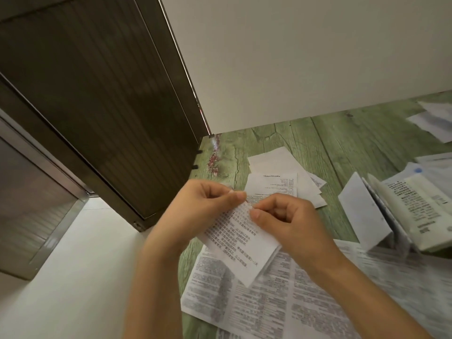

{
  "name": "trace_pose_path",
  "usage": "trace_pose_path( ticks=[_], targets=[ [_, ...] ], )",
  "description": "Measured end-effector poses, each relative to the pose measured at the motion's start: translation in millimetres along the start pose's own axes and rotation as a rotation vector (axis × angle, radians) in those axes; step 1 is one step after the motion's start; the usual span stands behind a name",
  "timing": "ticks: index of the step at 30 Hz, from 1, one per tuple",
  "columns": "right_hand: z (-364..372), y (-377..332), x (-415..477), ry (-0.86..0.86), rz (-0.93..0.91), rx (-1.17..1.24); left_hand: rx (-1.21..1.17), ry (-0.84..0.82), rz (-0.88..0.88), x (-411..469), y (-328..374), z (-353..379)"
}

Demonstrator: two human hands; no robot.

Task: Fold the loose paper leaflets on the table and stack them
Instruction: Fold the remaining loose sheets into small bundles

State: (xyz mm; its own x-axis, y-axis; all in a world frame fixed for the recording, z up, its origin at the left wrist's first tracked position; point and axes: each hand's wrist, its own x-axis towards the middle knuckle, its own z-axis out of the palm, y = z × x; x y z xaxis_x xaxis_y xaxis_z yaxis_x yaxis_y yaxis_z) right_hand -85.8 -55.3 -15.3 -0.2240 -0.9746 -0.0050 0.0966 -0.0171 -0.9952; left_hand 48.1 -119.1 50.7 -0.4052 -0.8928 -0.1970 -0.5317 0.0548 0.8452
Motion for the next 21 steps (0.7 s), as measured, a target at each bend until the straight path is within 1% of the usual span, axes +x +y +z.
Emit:
trace_pose_path(
  ticks=[3,4,6,8,9,12,17,21],
  targets=[
    [-1,1,2,0.095,-0.004,0.019,-0.130,0.165,0.021,1,-3,-4],
    [-2,0,2,0.146,-0.007,0.050,-0.195,0.172,0.019,1,-3,-6],
    [-3,1,3,0.253,-0.007,0.100,-0.239,0.055,-0.007,-1,-2,-8],
    [-3,1,4,0.332,0.005,0.134,-0.168,-0.079,-0.037,-1,-2,-4],
    [-3,0,4,0.355,0.010,0.153,-0.137,-0.119,-0.050,0,-2,0],
    [-3,-2,5,0.356,0.020,0.181,-0.141,-0.128,-0.065,4,0,9],
    [-5,-2,6,0.259,0.038,0.152,-0.206,0.033,-0.024,9,1,11],
    [-4,-1,6,0.236,0.004,0.128,-0.241,0.056,-0.021,10,1,10]
  ],
)
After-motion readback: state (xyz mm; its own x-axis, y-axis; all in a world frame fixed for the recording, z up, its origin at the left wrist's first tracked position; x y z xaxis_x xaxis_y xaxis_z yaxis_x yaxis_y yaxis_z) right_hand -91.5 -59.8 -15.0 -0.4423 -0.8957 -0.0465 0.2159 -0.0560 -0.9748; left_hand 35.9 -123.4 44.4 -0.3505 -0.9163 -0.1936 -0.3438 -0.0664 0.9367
